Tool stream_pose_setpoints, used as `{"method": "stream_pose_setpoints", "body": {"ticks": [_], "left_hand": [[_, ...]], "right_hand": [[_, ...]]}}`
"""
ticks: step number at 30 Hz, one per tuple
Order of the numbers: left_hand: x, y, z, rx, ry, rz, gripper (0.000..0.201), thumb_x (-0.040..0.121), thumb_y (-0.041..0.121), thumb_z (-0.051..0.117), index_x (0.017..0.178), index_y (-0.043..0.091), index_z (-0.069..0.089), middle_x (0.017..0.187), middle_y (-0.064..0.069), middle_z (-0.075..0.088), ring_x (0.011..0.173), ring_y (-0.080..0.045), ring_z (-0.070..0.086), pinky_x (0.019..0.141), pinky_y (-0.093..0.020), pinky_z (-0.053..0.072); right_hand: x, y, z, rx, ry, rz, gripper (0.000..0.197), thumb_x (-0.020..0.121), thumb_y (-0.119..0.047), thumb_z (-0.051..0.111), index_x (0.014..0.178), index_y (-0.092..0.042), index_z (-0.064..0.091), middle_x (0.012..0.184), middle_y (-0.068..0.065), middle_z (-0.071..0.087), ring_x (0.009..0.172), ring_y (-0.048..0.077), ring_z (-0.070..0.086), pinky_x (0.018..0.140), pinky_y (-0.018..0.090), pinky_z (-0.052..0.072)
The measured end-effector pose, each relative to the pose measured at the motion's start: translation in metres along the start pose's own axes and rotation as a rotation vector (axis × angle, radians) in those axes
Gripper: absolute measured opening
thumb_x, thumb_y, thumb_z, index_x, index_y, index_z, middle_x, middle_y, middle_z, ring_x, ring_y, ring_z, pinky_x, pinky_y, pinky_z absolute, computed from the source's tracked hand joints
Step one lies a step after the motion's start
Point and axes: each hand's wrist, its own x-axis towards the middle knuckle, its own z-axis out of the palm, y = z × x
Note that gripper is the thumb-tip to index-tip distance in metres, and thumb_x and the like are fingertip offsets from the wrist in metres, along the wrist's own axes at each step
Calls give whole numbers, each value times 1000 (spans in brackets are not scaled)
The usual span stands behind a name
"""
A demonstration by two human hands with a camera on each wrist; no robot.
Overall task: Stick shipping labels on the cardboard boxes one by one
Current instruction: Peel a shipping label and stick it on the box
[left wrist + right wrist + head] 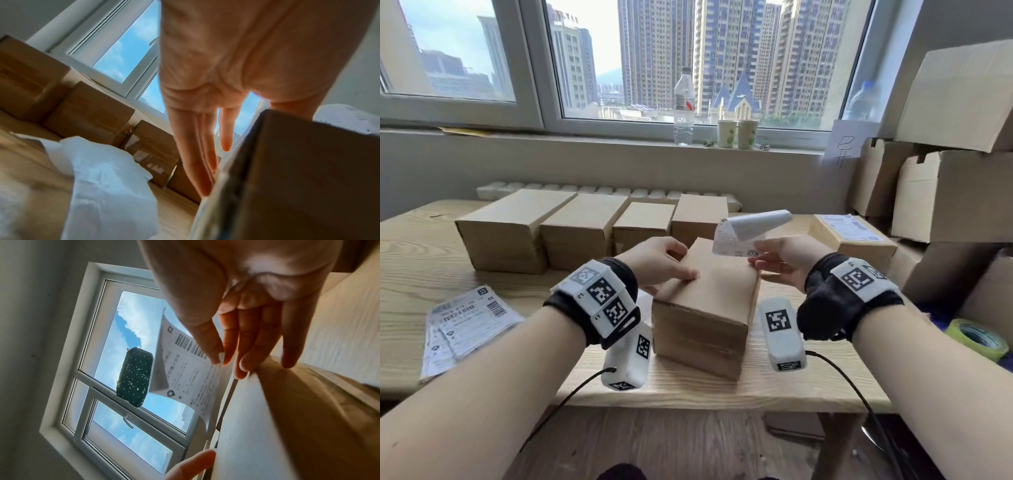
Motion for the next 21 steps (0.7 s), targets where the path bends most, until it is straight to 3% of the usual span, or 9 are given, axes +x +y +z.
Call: {"method": "stream_pose_setpoints", "body": {"ticks": [3, 6, 8, 11, 14, 16, 21], "left_hand": [[3, 6, 6, -39, -17, 3, 63, 81, 25, 72, 136, 19, 41, 115, -3, 54, 101, -20, 58, 73, -36, 58], [8, 8, 7, 51, 102, 96, 61, 79, 36, 72, 131, 16, 48, 123, -5, 56, 105, -19, 58, 86, -36, 54], [11, 11, 4, 28, 208, 174, 53, 79, 46, 68, 121, 15, 57, 113, -2, 62, 100, -15, 59, 88, -32, 51], [10, 18, 1, -104, 233, 227, 34, 85, 38, 63, 103, 10, 65, 84, 3, 65, 75, -8, 60, 69, -23, 48], [7, 21, 0, -115, 186, 235, 17, 84, 29, 68, 78, 13, 65, 66, 3, 60, 59, -7, 53, 55, -18, 40], [3, 19, -3, -77, 115, 209, 18, 81, 28, 70, 74, 12, 66, 64, 3, 60, 57, -7, 49, 52, -17, 38], [-7, 12, -6, 29, -48, 121, 14, 76, 30, 75, 71, 18, 70, 69, 4, 67, 64, -8, 57, 71, -26, 50]], "right_hand": [[2, -9, 3, -45, 27, -24, 10, 88, -15, 61, 78, -14, 61, 74, 0, 65, 67, 11, 59, 90, 36, 38], [2, -15, 2, -104, 54, -45, 10, 85, -19, 66, 76, -16, 61, 74, -3, 63, 67, 9, 55, 83, 33, 39], [0, -18, -1, -119, 51, -56, 10, 83, -18, 68, 75, -15, 62, 70, -3, 62, 62, 7, 52, 69, 25, 43], [-6, -20, -2, -140, -15, -40, 10, 82, -17, 70, 75, -14, 64, 59, -5, 60, 54, 6, 50, 59, 19, 43], [-15, -18, -2, -176, -78, -30, 10, 81, -16, 70, 74, -14, 64, 50, -7, 62, 46, 3, 51, 50, 15, 46], [-21, -17, -2, -226, -108, -40, 8, 78, -13, 73, 77, -10, 66, 51, -4, 64, 42, 3, 53, 47, 14, 48], [-29, -11, 1, -466, -119, -92, 16, 68, -7, 82, 76, -4, 68, 55, 2, 68, 43, 5, 57, 52, 18, 53]]}}
